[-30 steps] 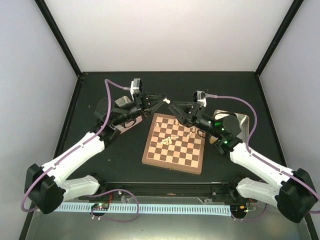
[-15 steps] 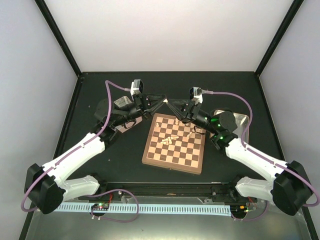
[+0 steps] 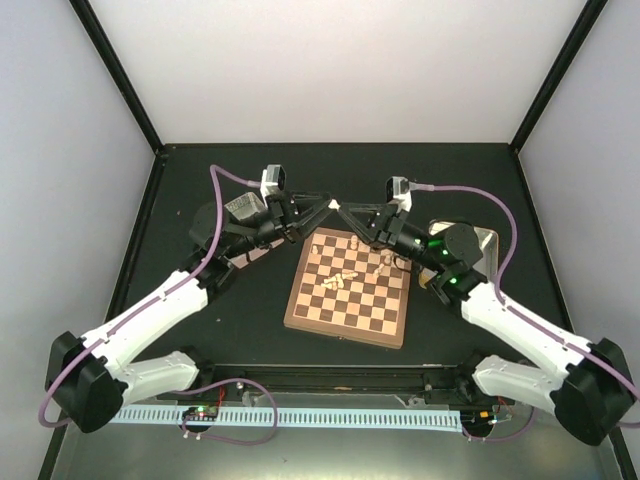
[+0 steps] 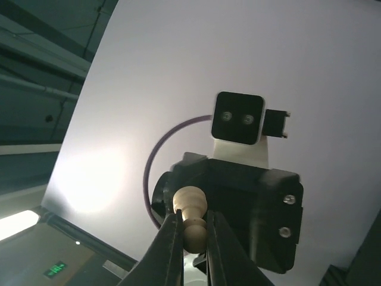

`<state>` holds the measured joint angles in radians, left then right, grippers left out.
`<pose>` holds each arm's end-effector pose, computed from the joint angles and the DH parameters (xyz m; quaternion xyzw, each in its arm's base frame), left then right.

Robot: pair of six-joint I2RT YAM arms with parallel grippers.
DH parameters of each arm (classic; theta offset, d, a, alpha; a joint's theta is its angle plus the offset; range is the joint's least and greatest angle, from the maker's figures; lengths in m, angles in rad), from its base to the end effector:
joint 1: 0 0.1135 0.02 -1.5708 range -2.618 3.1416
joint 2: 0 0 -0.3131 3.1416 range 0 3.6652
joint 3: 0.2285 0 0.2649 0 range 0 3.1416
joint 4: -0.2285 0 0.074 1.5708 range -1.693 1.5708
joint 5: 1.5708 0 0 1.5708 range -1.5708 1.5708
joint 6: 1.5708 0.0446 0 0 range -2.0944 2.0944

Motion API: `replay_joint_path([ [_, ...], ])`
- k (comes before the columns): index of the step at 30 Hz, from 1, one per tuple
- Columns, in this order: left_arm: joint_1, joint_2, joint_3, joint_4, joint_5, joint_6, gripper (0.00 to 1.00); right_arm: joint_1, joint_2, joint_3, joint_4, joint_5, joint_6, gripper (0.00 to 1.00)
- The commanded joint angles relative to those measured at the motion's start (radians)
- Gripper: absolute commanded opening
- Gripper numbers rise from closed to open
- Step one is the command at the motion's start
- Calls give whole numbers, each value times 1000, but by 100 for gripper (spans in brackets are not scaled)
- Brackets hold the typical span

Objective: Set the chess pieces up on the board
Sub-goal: Place the chess piece on the chessboard.

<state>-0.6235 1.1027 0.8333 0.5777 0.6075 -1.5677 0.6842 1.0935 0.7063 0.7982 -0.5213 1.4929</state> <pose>0.1871 -0.1659 0.4157 -0.0410 0.6113 -0.7657 0.1955 0.1727 0.1696 0.3948 0.0101 0.5715 0.7816 0.2497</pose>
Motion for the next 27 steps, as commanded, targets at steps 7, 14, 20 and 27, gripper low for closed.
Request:
replay_joint_path([
  [7,7,-103,-22,-432,-171,374,82,1,-205,-4,-819,145,-537,1],
  [14,13,-145,-43,-783,-476,743,85,3,-83,102,-1341,404,-879,1],
  [20,17,-124,-76,-879,-624,874,85,5,167,299,-1516,489,-1017,1],
  [27,56,-112,-87,-969,-756,907,84,44,508,630,-1644,534,-1069,1],
])
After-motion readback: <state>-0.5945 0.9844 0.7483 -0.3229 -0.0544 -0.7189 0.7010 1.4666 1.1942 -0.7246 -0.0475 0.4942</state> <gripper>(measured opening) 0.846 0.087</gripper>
